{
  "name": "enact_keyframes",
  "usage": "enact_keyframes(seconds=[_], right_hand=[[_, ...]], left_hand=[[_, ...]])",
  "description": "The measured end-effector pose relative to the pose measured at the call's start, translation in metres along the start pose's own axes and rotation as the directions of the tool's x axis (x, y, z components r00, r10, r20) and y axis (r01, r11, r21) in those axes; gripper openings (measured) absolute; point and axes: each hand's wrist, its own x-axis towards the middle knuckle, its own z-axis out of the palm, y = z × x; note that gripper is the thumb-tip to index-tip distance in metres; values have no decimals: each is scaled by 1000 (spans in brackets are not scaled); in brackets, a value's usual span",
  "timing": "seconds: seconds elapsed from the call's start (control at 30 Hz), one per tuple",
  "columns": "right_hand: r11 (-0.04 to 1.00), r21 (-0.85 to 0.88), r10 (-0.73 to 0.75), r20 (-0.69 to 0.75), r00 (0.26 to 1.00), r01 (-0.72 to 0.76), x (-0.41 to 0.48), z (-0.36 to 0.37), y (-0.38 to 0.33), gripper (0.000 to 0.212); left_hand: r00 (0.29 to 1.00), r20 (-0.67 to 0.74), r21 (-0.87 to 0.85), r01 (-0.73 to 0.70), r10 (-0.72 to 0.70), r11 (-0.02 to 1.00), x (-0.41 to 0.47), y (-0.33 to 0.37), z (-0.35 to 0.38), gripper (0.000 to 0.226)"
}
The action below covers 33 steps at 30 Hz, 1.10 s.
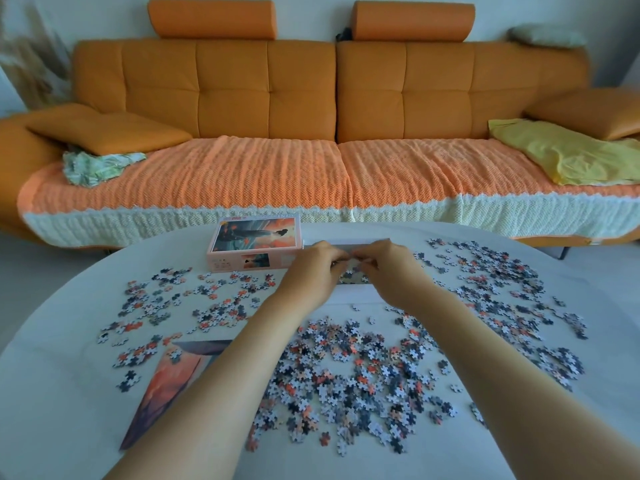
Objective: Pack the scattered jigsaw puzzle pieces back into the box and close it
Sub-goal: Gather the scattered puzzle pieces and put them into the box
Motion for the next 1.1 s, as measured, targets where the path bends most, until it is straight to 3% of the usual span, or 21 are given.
enact_keyframes(seconds=[0.1, 0.3, 0.4, 0.5, 0.63, 0.73, 0.87, 1.0, 1.1], right_hand=[[999, -46, 32, 93, 995, -27, 1, 1, 2, 28], [996, -83, -20, -3, 1000, 20, -10, -14, 1, 23], [993, -117, -28, 56, 998, 34, -26, -23, -1, 25], [953, -304, 63, 152, 986, -14, -41, -27, 4, 30], [894, -443, 209, 277, 938, -68, -65, -20, 17, 30], [917, -397, 176, 331, 927, -32, -78, -10, 22, 38], [972, -225, 29, 384, 923, 64, -85, -8, 19, 38], [994, -105, 69, 290, 955, -40, -87, -21, 24, 34], [968, -238, 174, 379, 909, -87, -92, -27, 26, 70]], left_hand=[[998, 64, 72, -16, 11, 997, 2, -6, 3, 29], [996, -24, 148, -80, 84, 986, -15, -6, -9, 24], [990, -31, 142, -130, 136, 981, -35, 4, -11, 19], [983, 137, 144, -143, 124, 979, -53, 15, -2, 26], [916, 399, 263, -160, 43, 951, -65, 26, 18, 53], [921, 380, 286, -201, 81, 937, -68, 29, 28, 54], [935, 336, 133, -166, 113, 977, -69, 28, 24, 37], [934, 347, 204, -165, 86, 965, -72, 22, 10, 52], [899, 437, 367, -150, -27, 918, -75, 14, 5, 75]])
